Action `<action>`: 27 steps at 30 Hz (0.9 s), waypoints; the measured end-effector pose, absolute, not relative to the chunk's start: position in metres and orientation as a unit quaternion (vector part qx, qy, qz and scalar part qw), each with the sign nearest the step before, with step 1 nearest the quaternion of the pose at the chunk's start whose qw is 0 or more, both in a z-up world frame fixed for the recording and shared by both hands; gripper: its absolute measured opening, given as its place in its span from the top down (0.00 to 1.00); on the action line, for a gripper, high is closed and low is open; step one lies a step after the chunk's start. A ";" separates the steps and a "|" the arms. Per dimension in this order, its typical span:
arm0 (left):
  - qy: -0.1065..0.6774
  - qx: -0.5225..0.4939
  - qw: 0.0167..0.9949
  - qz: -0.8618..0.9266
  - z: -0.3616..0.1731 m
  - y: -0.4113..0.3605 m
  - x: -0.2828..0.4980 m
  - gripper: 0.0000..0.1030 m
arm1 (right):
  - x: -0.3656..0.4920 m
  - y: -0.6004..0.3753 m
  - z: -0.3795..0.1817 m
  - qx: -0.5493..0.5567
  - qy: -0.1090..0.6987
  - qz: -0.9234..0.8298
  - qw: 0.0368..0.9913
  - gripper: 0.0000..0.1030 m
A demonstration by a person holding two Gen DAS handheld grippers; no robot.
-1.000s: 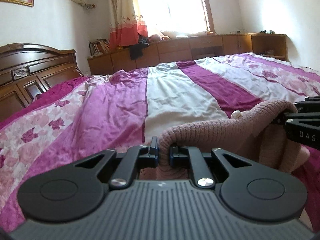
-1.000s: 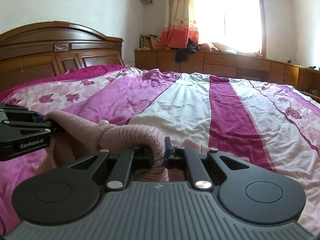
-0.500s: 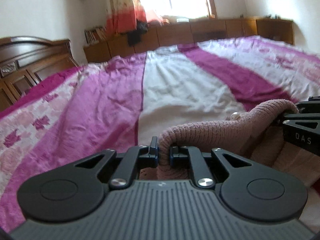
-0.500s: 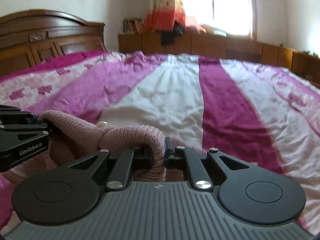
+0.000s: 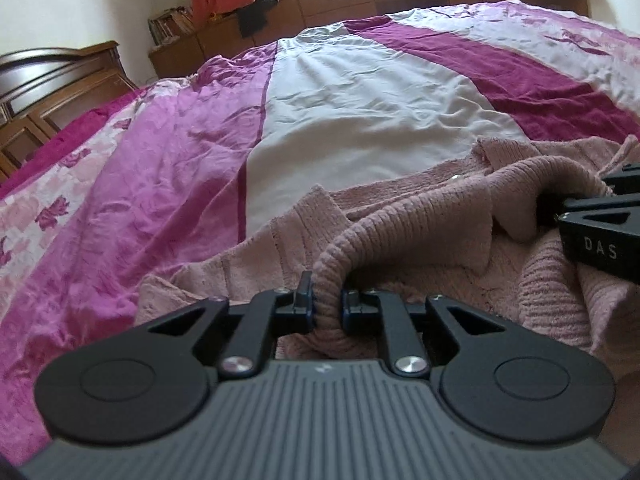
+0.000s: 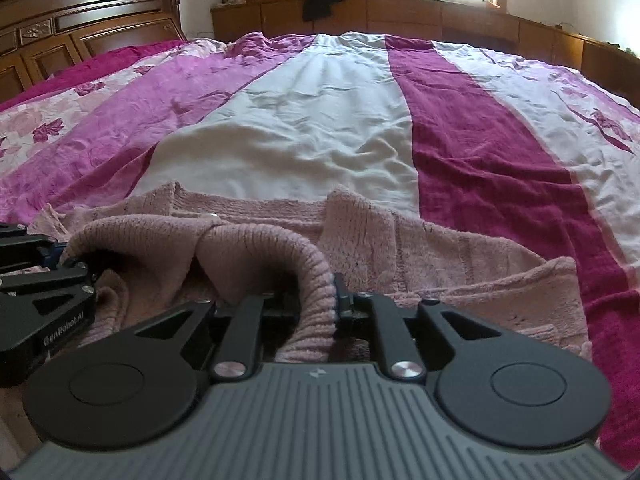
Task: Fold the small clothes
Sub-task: 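Lift the hem with both tools and fold it over toward the collar, then open both tools to release the folded hem on the cardigan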
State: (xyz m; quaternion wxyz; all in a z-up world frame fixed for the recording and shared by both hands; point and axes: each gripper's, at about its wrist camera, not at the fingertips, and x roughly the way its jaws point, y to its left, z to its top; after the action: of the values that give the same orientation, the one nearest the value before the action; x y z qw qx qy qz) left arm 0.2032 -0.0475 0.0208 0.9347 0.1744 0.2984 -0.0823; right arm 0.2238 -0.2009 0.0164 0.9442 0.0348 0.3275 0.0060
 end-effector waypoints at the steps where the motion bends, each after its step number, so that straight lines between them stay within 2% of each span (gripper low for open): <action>1: 0.300 0.173 0.935 -0.083 0.023 -0.048 0.203 0.83 | 0.222 -0.201 0.018 0.036 0.327 0.007 0.944 0.79; 3: 0.303 0.166 0.935 -0.083 0.027 -0.046 0.200 0.75 | 0.221 -0.202 0.020 0.043 0.326 0.006 0.944 0.76; 6: 0.302 0.155 0.937 -0.083 0.037 -0.039 0.192 0.64 | 0.209 -0.208 0.029 0.061 0.322 0.010 0.945 0.63; 8: 0.300 0.149 0.938 -0.085 0.044 -0.034 0.185 0.63 | 0.197 -0.213 0.035 0.076 0.318 0.013 0.945 0.51; 10: 0.299 0.143 0.940 -0.086 0.049 -0.030 0.178 0.62 | 0.185 -0.216 0.040 0.083 0.311 0.012 0.947 0.47; 27: 0.282 0.130 0.948 -0.077 0.080 0.011 0.117 0.62 | 0.075 -0.237 0.066 0.075 0.278 0.010 0.958 0.44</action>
State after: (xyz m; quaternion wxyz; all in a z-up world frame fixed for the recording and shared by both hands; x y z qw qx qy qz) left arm 0.1174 0.0111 0.0799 0.9476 0.1297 0.2816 -0.0774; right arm 0.0750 -0.2369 0.0661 0.9577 0.0748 0.2776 0.0097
